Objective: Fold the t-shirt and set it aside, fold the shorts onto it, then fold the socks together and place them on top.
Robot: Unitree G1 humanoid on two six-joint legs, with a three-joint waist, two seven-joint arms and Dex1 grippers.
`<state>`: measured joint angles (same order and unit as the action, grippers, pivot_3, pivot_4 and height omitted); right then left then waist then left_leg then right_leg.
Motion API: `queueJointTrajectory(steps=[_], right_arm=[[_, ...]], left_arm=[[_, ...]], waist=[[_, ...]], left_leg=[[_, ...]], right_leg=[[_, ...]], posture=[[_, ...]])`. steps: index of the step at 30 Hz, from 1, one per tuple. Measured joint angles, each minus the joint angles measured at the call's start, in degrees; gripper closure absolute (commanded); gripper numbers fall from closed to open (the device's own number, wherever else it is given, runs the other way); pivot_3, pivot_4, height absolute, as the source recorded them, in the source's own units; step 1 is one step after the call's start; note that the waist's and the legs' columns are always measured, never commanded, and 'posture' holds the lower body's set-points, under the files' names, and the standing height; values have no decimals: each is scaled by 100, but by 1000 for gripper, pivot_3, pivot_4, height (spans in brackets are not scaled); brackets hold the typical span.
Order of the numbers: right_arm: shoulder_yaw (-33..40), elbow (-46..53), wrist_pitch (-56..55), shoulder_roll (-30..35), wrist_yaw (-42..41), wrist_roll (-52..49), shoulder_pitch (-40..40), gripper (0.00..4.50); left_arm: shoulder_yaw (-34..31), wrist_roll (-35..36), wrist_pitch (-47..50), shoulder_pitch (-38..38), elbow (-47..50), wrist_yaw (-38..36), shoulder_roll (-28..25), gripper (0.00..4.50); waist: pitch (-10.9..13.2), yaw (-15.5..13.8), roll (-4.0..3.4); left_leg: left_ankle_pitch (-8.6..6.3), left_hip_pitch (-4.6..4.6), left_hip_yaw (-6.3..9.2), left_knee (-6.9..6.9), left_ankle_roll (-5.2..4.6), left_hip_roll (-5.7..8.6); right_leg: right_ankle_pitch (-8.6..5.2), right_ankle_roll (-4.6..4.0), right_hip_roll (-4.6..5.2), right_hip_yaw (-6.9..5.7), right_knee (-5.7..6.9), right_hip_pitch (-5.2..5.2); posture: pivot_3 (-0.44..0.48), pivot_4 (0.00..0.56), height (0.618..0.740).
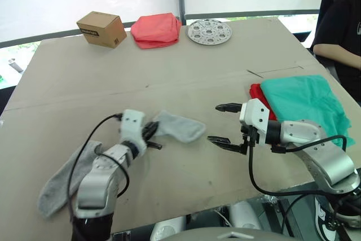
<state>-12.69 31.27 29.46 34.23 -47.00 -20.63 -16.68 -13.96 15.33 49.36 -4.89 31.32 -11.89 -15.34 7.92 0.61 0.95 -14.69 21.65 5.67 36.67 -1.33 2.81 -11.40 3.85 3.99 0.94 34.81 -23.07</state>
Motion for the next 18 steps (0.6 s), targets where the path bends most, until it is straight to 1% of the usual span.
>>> queueJointTrajectory(steps=[2, 4, 5, 7, 9, 10, 11, 12, 13, 14, 15, 16, 18], right_arm=[[-20, -76, -83, -66, -35, 3, -33, 0], [-56, -129, -123, -117, -107, 4, -89, 0], [-59, -144, -132, -125, -126, 4, -104, 0], [-85, -265, -215, -150, -205, 5, -183, 0], [-105, -344, -259, -157, -275, 13, -234, 0], [-112, -380, -281, -169, -301, 14, -254, 0], [-116, -391, -287, -176, -309, 14, -263, 0], [-128, -466, -326, -203, -346, 14, -300, 0], [-148, -504, -338, -216, -369, 15, -319, 0], [-164, -526, -346, -227, -385, 15, -331, 0], [-170, -534, -349, -234, -389, 16, -337, 0], [-199, -560, -367, -279, -402, 23, -364, 0], [-238, -611, -449, -336, -412, 47, -384, 0]], left_arm=[[-374, 18, 394, -139, 372, 453, 461, 4468], [-487, 60, 626, -201, 615, 732, 716, 4468], [-500, 63, 657, -201, 640, 767, 754, 4468], [-586, 110, 707, -124, 668, 953, 1042, 4468], [-668, 243, 770, -102, 678, 936, 1037, 3661], [-705, 330, 780, -153, 708, 856, 981, 3427], [-725, 360, 783, -178, 727, 827, 963, 3097], [-858, 463, 770, -251, 814, 735, 865, 2626], [-945, 481, 688, -280, 847, 687, 795, 2066], [-1070, 501, 541, -321, 894, 631, 691, 1631], [-1116, 502, 462, -337, 913, 597, 648, 1631], [-1261, 493, 184, -441, 1014, 484, 471, 1631], [-1433, 488, -26, -691, 1181, 338, 171, 1631]], waist=[[0, -14, 1], [-2, -42, 4], [-2, -46, 4], [-2, -49, 4], [-2, -50, 4], [-2, -48, 4], [-1, -47, 5], [-1, -32, 6], [-1, -29, 6], [0, -24, 7], [1, -24, 7], [0, -31, 8], [1, -18, 8]], left_leg=[[0, 0, -1, 9, -1, 4], [0, 0, 0, 18, -1, 7], [0, -1, -1, 19, -1, 7], [0, -3, -1, 21, -1, 8], [0, -3, 1, 19, 0, 7], [0, -2, 2, 18, 0, 6], [0, -2, 2, 17, 1, 6], [0, 1, 0, 14, 1, 5], [1, 1, 1, 11, 2, 5], [1, 2, 1, 9, 4, 3], [3, 2, 1, 7, 8, 3], [4, 2, 0, 7, 9, 3], [0, 0, -5, 5, 4, 3]], right_leg=[[0, 1, 3, 1, -1, 7], [0, 2, 4, -1, 0, 11], [0, 2, 3, -1, -1, 12], [0, 1, 3, -1, -1, 17], [0, 1, 1, -4, 0, 16], [-1, 0, 0, -5, -1, 15], [-1, 0, 0, -5, -1, 14], [-1, -1, 0, -3, -2, 9], [-1, -1, 0, -3, -2, 7], [0, -2, 0, -3, -2, 5], [-1, -3, 1, -3, -2, 5], [-4, -8, 2, -3, -3, 5], [-13, -23, 3, 3, -5, 5]], posture=[[0, 150, 740], [0, 150, 740], [0, 150, 740], [0, 150, 740], [0, 150, 740], [0, 150, 740], [0, 150, 740], [0, 150, 740], [0, 150, 740], [0, 150, 740], [0, 150, 740], [0, 150, 740], [0, 150, 740]])
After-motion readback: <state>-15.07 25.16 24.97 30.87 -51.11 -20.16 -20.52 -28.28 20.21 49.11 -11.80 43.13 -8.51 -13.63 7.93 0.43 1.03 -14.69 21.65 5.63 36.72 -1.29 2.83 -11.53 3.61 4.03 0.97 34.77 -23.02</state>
